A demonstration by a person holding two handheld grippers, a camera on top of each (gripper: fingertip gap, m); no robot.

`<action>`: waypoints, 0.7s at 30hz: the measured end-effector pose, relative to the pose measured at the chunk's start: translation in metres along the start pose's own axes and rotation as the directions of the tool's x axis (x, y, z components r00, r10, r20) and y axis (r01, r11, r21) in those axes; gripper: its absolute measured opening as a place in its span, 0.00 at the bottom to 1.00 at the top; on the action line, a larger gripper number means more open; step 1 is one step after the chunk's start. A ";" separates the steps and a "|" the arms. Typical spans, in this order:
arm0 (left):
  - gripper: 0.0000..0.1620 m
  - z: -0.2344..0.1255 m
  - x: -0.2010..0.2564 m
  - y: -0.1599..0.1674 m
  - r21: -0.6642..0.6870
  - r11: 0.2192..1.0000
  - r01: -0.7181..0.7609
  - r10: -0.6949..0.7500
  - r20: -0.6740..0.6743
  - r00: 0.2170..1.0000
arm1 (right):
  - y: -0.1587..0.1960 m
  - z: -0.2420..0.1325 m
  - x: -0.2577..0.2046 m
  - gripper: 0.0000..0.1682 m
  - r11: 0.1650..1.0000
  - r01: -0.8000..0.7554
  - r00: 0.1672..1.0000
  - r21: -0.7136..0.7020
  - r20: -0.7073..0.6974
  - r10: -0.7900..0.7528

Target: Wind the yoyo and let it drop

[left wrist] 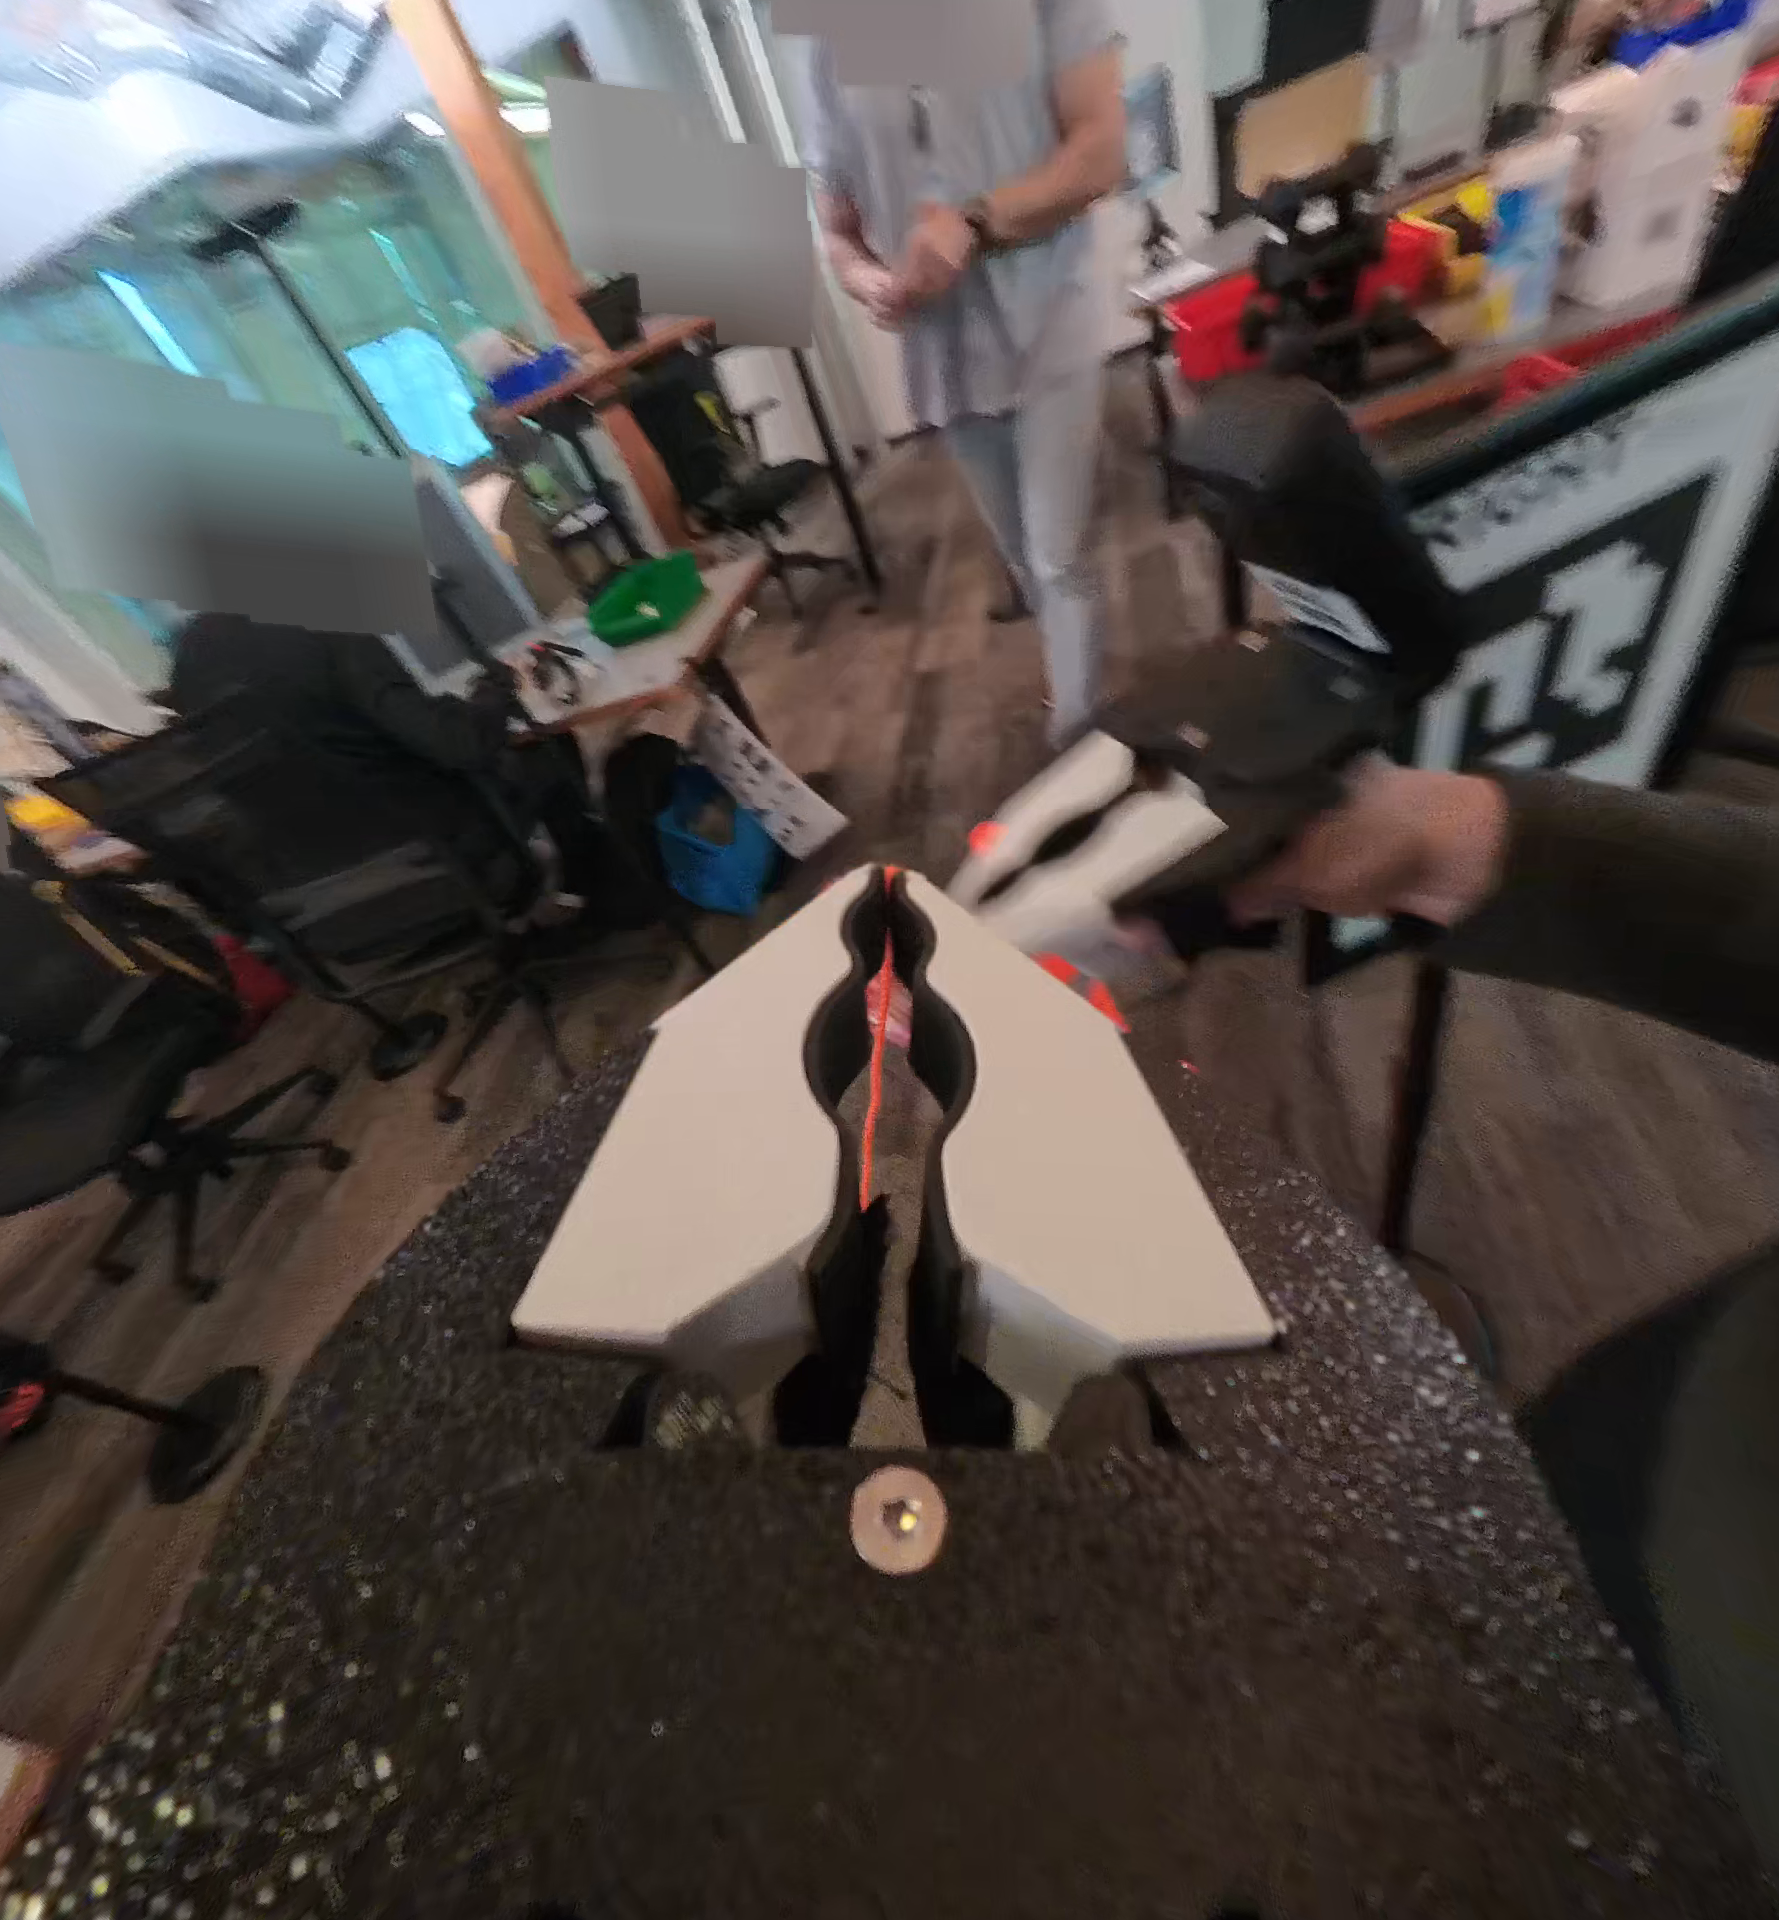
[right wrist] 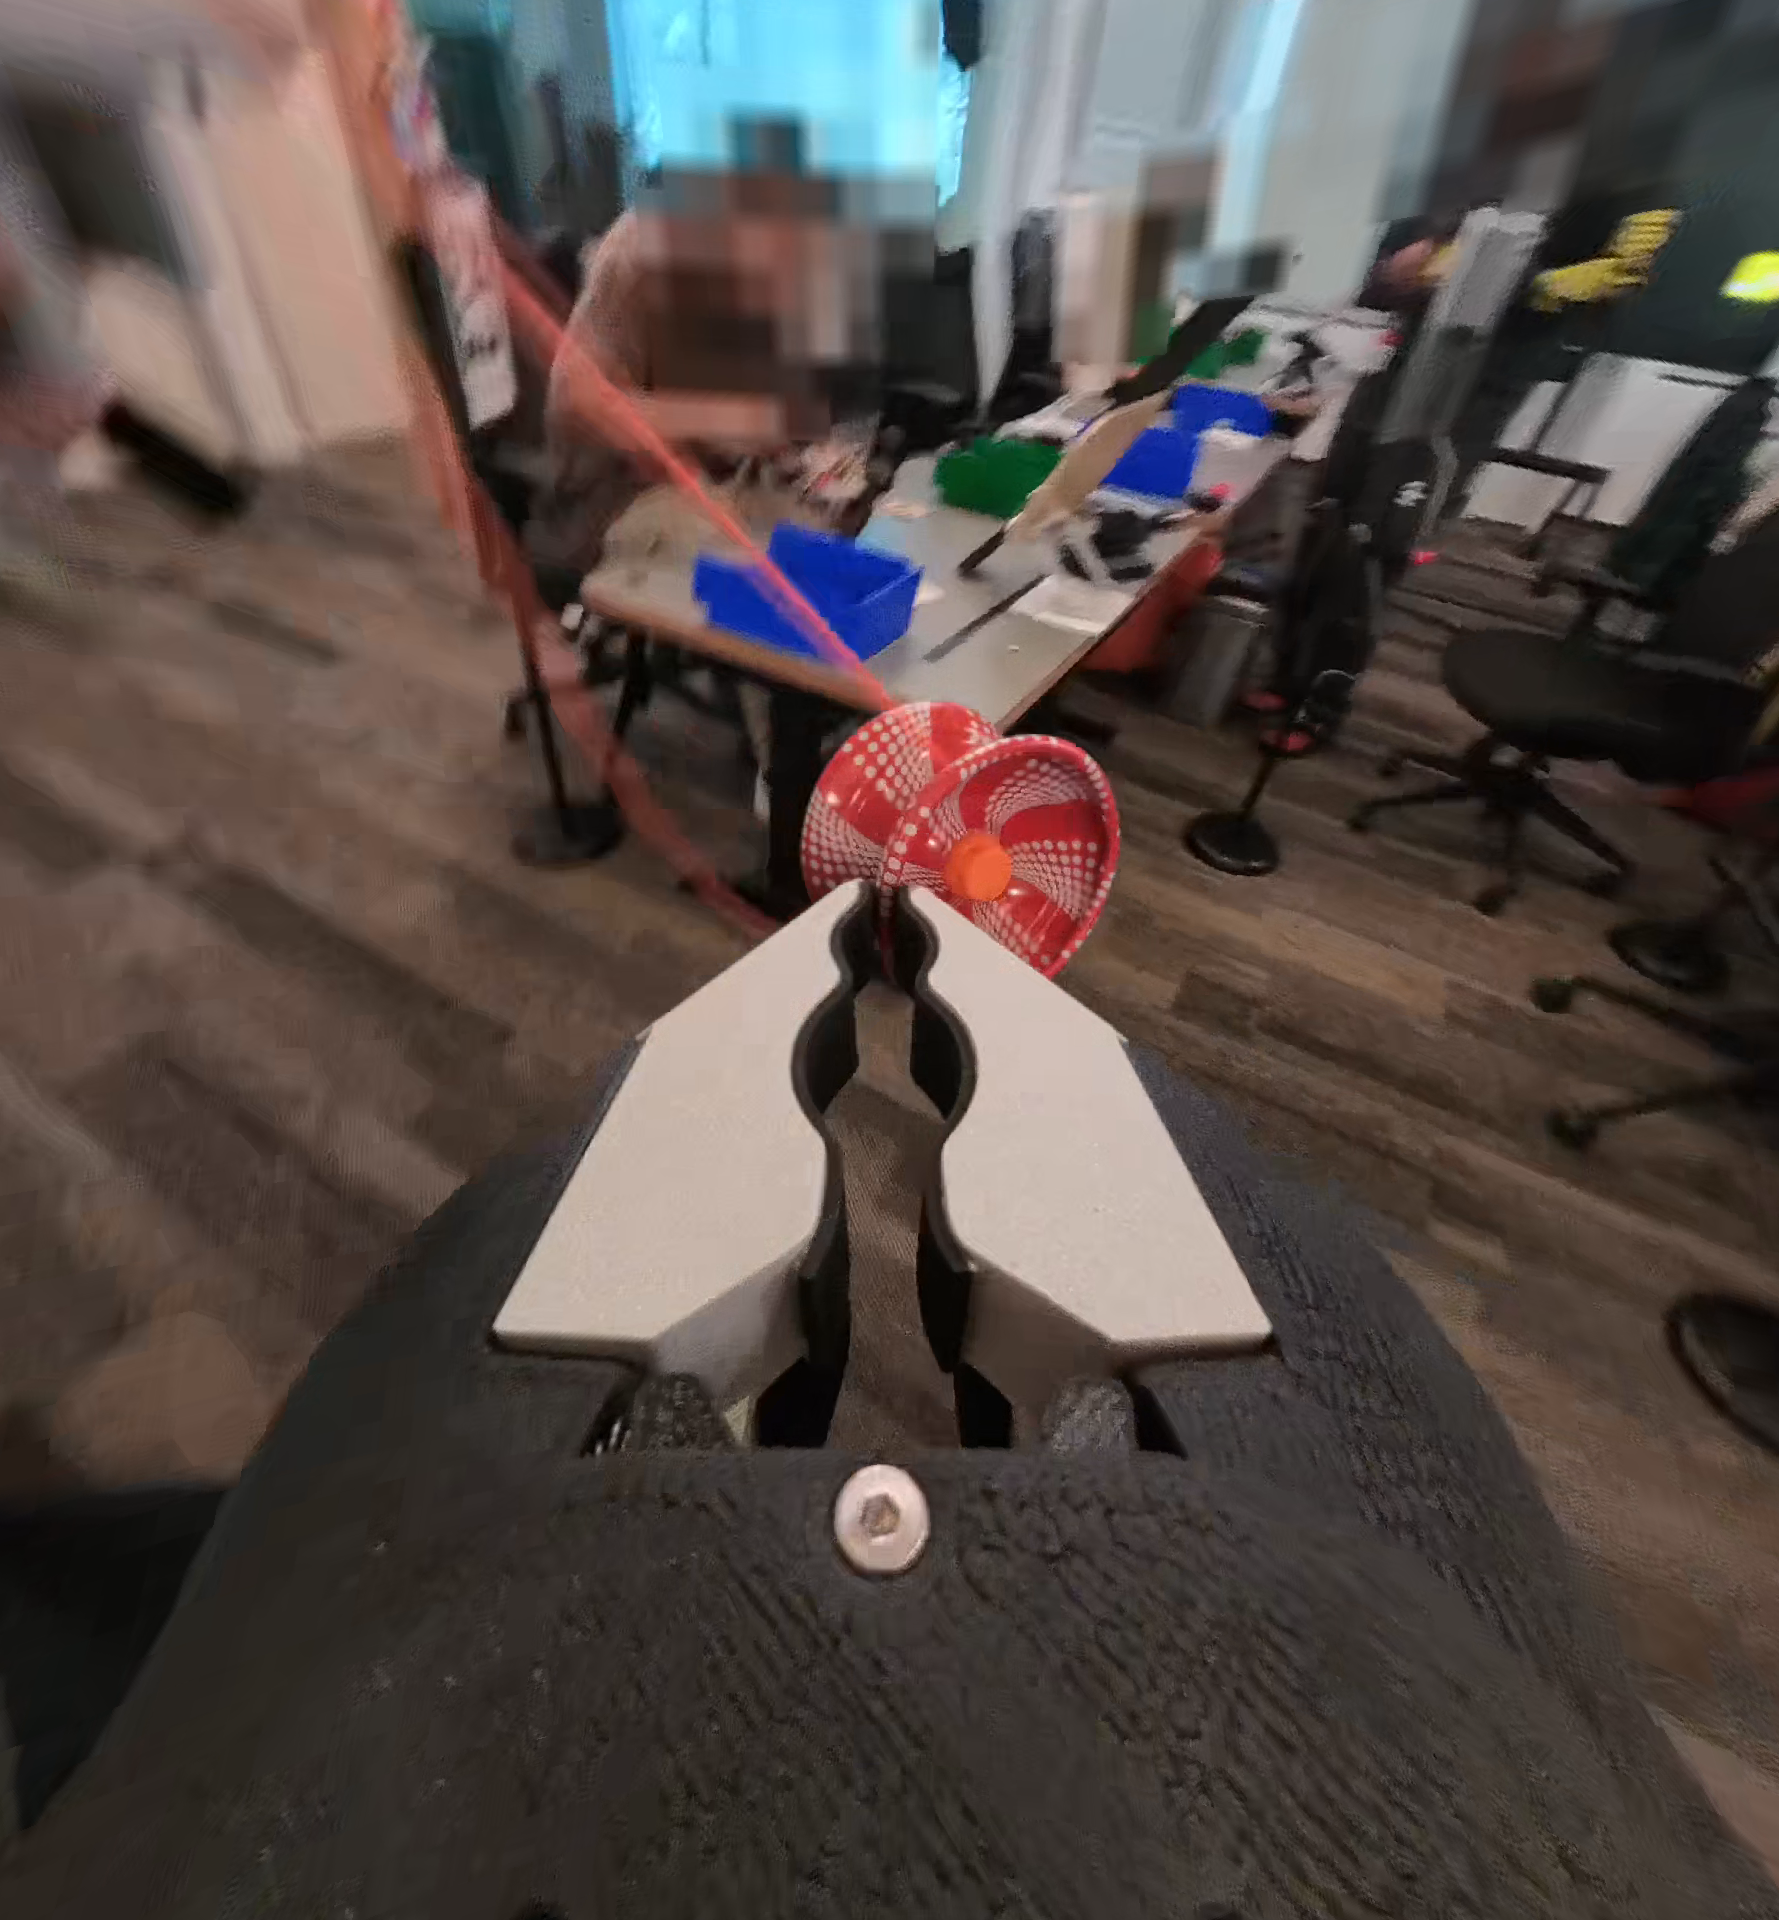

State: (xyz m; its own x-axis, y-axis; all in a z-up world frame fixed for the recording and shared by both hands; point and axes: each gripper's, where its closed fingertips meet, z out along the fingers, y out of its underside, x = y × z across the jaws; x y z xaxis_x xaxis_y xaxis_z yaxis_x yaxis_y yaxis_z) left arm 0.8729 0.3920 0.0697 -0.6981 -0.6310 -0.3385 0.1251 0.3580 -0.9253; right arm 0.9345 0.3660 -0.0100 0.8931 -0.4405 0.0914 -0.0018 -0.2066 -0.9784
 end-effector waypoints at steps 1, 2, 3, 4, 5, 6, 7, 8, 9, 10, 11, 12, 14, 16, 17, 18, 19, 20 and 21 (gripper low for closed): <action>0.00 0.000 0.017 0.008 -0.018 1.000 0.019 -0.020 -0.066 0.998 | -0.006 -0.004 0.010 0.00 0.996 -0.074 0.997 0.058 -0.027 0.075; 0.00 0.004 0.032 0.018 -0.042 0.998 0.039 -0.044 -0.127 0.991 | -0.014 -0.009 0.017 0.00 0.980 -0.153 0.987 0.127 -0.026 0.157; 0.00 0.009 0.045 0.033 -0.083 0.995 0.053 -0.066 -0.171 0.983 | -0.021 -0.015 0.024 0.00 0.955 -0.227 0.972 0.190 -0.012 0.233; 0.00 0.016 0.058 0.053 -0.146 0.988 0.058 -0.089 -0.215 0.973 | -0.029 -0.021 0.029 0.00 0.924 -0.286 0.956 0.252 0.018 0.291; 0.00 0.023 0.066 0.075 -0.217 0.974 0.066 -0.119 -0.240 0.963 | -0.038 -0.027 0.030 0.00 0.887 -0.346 0.937 0.306 0.075 0.340; 0.00 0.032 0.072 0.096 -0.271 0.959 0.076 -0.148 -0.254 0.956 | -0.048 -0.033 0.026 0.00 0.846 -0.401 0.916 0.350 0.163 0.367; 0.00 0.040 0.073 0.111 -0.302 0.949 0.095 -0.178 -0.260 0.949 | -0.059 -0.038 0.014 0.00 0.816 -0.440 0.894 0.375 0.268 0.359; 0.00 0.046 0.068 0.121 -0.320 0.939 0.124 -0.210 -0.250 0.945 | -0.067 -0.041 0.000 0.00 0.801 -0.453 0.877 0.390 0.358 0.322; 0.00 0.052 0.058 0.131 -0.335 0.931 0.148 -0.229 -0.216 0.949 | -0.072 -0.044 -0.013 0.00 0.800 -0.441 0.869 0.406 0.415 0.269; 0.00 0.056 0.041 0.137 -0.346 0.925 0.159 -0.226 -0.163 0.960 | -0.074 -0.047 -0.026 0.00 0.811 -0.409 0.866 0.418 0.457 0.202; 0.00 0.059 0.023 0.141 -0.346 0.923 0.171 -0.219 -0.105 0.970 | -0.074 -0.049 -0.041 0.00 0.833 -0.371 0.854 0.411 0.503 0.132; 0.00 0.059 0.004 0.140 -0.332 0.924 0.189 -0.218 -0.050 0.975 | -0.070 -0.050 -0.053 0.00 0.858 -0.328 0.843 0.395 0.532 0.077; 0.00 0.056 -0.026 0.128 -0.293 0.932 0.212 -0.213 0.031 0.977 | -0.057 -0.052 -0.067 0.00 0.909 -0.227 0.831 0.349 0.557 -0.006; 0.00 0.047 -0.047 0.103 -0.237 0.951 0.200 -0.186 0.082 0.979 | -0.043 -0.051 -0.074 0.00 0.950 -0.129 0.827 0.286 0.560 -0.056; 0.00 0.042 -0.053 0.089 -0.211 0.961 0.181 -0.163 0.099 0.982 | -0.036 -0.049 -0.074 0.00 0.966 -0.075 0.838 0.249 0.540 -0.074; 0.00 0.037 -0.055 0.073 -0.179 0.971 0.161 -0.145 0.102 0.984 | -0.027 -0.044 -0.070 0.00 0.979 -0.017 0.858 0.203 0.505 -0.089; 0.00 0.033 -0.052 0.057 -0.146 0.979 0.143 -0.132 0.085 0.988 | -0.018 -0.039 -0.064 0.00 0.987 0.042 0.885 0.154 0.454 -0.108; 0.00 0.031 -0.046 0.043 -0.127 0.984 0.128 -0.121 0.062 0.991 | -0.012 -0.034 -0.058 0.00 0.989 0.086 0.906 0.117 0.405 -0.127; 0.00 0.030 -0.038 0.032 -0.119 0.987 0.106 -0.101 0.044 0.994 | -0.013 -0.031 -0.056 0.00 0.989 0.094 0.914 0.113 0.385 -0.131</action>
State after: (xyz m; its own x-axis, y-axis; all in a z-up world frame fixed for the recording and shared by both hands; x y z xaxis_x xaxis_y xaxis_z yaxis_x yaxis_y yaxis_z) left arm 0.9244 0.4063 0.0480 -0.6753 -0.6938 -0.2505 -0.0345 0.3689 -0.9288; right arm 0.8708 0.3657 0.0030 0.9894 -0.0396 0.1401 0.1329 -0.1468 -0.9802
